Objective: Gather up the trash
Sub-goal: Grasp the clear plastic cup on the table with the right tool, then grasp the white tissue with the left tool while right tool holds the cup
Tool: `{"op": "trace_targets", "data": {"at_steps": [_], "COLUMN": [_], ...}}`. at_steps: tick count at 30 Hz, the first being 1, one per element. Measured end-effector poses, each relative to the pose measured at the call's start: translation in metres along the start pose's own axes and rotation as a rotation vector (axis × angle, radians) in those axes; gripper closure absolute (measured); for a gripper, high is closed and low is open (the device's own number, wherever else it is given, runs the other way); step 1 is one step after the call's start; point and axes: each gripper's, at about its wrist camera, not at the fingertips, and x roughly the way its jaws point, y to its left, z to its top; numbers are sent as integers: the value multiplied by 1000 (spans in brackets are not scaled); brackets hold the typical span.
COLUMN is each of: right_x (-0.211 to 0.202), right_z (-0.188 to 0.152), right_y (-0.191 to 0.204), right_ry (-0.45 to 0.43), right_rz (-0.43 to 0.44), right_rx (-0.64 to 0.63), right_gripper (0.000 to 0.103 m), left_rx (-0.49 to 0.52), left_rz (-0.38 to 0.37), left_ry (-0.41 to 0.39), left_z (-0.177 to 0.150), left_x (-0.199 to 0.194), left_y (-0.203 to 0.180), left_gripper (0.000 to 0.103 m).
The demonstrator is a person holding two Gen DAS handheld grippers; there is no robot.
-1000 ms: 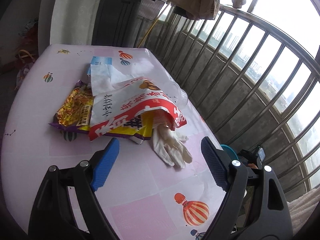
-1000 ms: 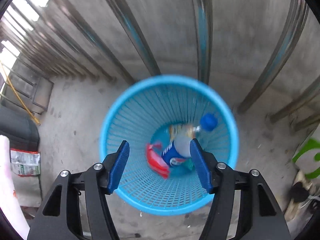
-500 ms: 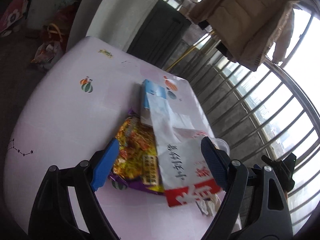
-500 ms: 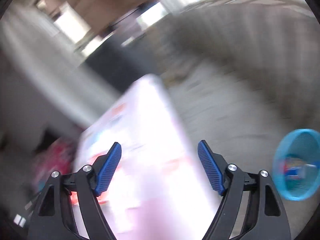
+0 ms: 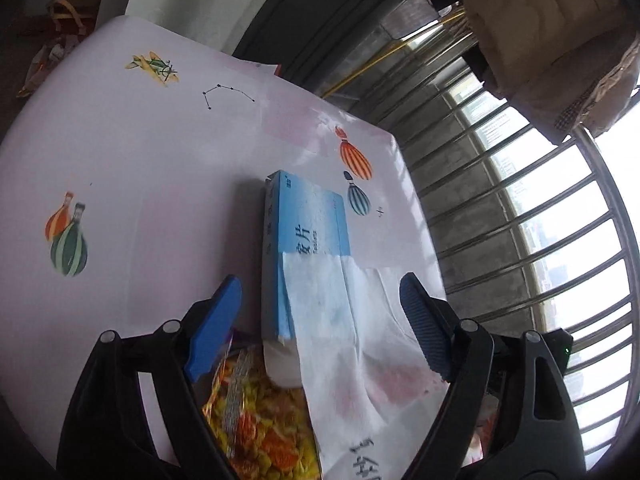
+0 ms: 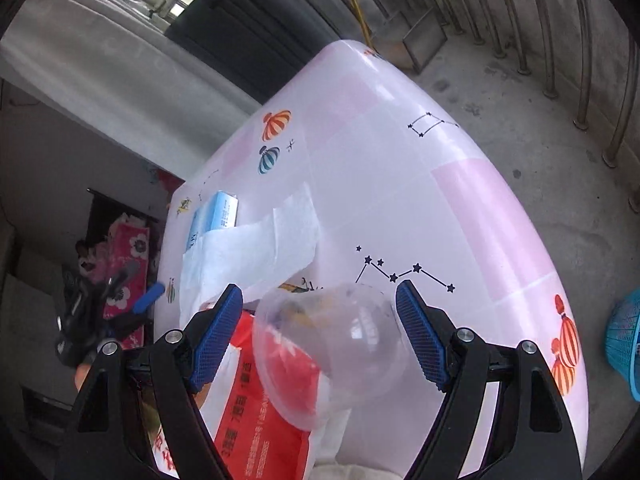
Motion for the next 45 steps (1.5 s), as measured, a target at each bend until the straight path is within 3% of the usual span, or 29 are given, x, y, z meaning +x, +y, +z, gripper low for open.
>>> {"op": "trace_targets", "data": {"at_steps": [4,8,10,12,18,28,36,38,41,45], "right_x": [9,23,26,28,23,-12,-31,-35,-48,-72], "right_z": [2,2,1,-2,-15,-83,-118,-115,-113,-114], "right_y": [-5,-3,2,6,13,10,2,-3,-13,-18], "right_ry": [19,18,19,27,51,98,102,84,40,-12], "right_rz": [3,8,3,6,11,34,27,35,17,32], "right_rx": [10,-22,-52,-79,-128,-157,-156,-140,-108,-106], "right_gripper": [26,27,35,36,38,41,41,32,30,26], "left_rx": [30,125,170,224,302,238,243,267,286,251], "left_rz": [110,190,231,257,242,193,201,243,281,273], "left_ry": [54,86,98,92,126,131,46,-18,-126,-220], "left_z": [16,10,3,-3,-36,-116,-161,-164,-175,-187], "left_x": [43,71,78,78,64,-4,-47,-59,-90,-127], "left_y": [-9,-23,-30,-36,-43,-23,-27,-31,-35,-39], "left_gripper": [22,23,35,36,38,38,34,29,24,23]}}
